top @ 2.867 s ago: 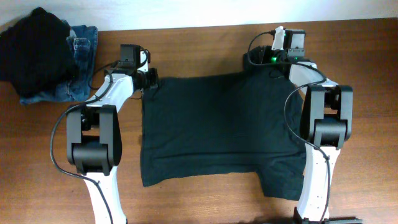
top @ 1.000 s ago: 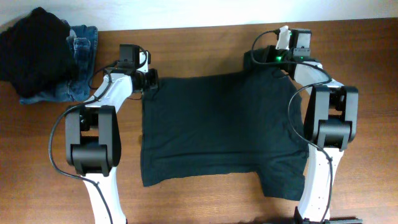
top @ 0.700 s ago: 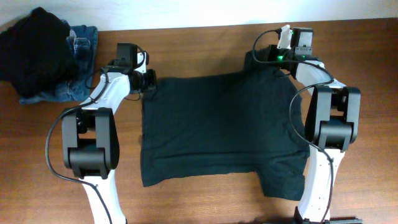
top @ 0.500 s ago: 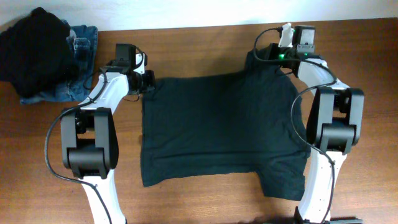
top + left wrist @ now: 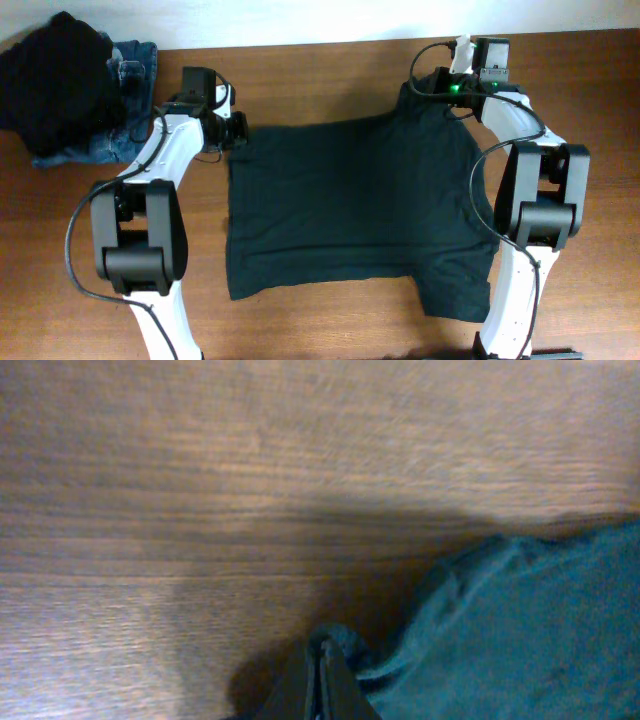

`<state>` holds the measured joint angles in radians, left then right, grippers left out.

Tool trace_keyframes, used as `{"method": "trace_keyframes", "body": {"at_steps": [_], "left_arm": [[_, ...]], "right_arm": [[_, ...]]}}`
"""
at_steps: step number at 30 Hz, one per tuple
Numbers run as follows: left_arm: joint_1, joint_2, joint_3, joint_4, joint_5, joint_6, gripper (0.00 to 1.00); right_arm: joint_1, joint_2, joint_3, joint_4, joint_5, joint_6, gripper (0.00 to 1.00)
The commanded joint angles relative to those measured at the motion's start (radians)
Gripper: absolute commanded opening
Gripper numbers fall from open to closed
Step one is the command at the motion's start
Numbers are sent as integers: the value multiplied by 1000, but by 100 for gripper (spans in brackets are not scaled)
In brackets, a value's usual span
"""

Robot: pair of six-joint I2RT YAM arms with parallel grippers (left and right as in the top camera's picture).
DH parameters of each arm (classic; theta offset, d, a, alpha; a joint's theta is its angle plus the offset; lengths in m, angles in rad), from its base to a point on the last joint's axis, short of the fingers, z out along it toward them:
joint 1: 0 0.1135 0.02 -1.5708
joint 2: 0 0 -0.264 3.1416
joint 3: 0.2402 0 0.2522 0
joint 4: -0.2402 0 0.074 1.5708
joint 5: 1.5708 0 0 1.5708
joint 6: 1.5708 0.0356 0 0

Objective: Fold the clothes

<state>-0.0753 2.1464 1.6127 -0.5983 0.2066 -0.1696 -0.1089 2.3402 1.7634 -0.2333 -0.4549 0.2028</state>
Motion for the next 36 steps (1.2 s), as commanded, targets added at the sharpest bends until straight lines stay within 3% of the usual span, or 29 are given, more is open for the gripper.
{"method": "trace_keyframes", "body": {"at_steps": [1, 36], "left_arm": [[7, -72, 7, -2, 15, 34, 1], [13, -82, 7, -127, 15, 79, 1]], "right_arm": [[-6, -52, -7, -4, -6, -3, 4], [-89, -137, -7, -278, -10, -14, 4]]}}
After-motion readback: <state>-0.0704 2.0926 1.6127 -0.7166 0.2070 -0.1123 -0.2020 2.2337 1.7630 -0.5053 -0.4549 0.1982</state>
